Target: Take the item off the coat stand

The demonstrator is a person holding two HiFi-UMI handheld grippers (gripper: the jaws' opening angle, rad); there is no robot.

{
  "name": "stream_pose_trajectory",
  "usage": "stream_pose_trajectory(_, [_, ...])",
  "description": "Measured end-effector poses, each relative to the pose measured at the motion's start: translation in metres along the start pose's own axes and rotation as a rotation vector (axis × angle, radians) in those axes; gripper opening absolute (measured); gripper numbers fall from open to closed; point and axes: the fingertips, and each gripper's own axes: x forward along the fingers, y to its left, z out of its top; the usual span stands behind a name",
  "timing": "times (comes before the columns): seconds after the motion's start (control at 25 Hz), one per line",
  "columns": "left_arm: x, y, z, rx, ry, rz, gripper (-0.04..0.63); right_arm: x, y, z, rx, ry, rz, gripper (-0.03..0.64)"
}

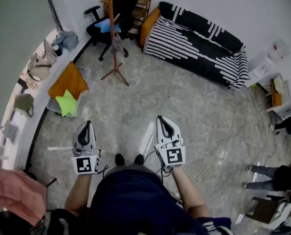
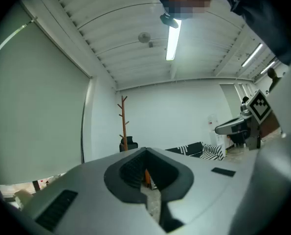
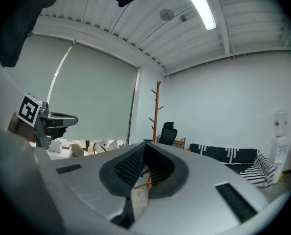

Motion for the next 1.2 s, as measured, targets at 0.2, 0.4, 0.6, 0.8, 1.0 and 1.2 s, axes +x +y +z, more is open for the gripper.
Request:
stream_pose_trajectory(0.2, [0.002, 0.0, -0.001, 0.002, 0.002, -0.001, 0.025, 0.003, 0.002, -0.003, -0.011, 0.0, 0.006, 0.017])
stream_pose_trajectory(0.4, [0.002, -0.005, -0.002, 0.006, -0.004, -0.005, 0.025, 0.0, 0.0, -0.005, -0.001, 0.007, 0.003, 0.017])
stream_pose_trajectory(0.6, [0.003, -0.007, -0.004, 0.005, 0.0, -0.01, 0.025, 0.001, 0.0, -0.007, -0.006, 0.022, 0.003, 0.017])
stream_pose_trajectory(0.8, [0.007, -0.009, -0.003, 0.006, 0.003, -0.013, 0.025, 0.001, -0.004, -0.006, 0.015, 0.004, 0.0, 0.018])
stream_pose_trajectory(1.0, [0.01, -0.009, -0.004, 0.005, 0.014, -0.015, 0.025, 0.004, -0.004, -0.004, -0.01, 0.001, 0.005, 0.018])
stream_pose_trajectory(1.2, [0.013, -0.013, -0.005, 0.003, 0.023, -0.021, 0.025, 0.005, -0.006, -0.003, -0.01, 0.004, 0.001, 0.018])
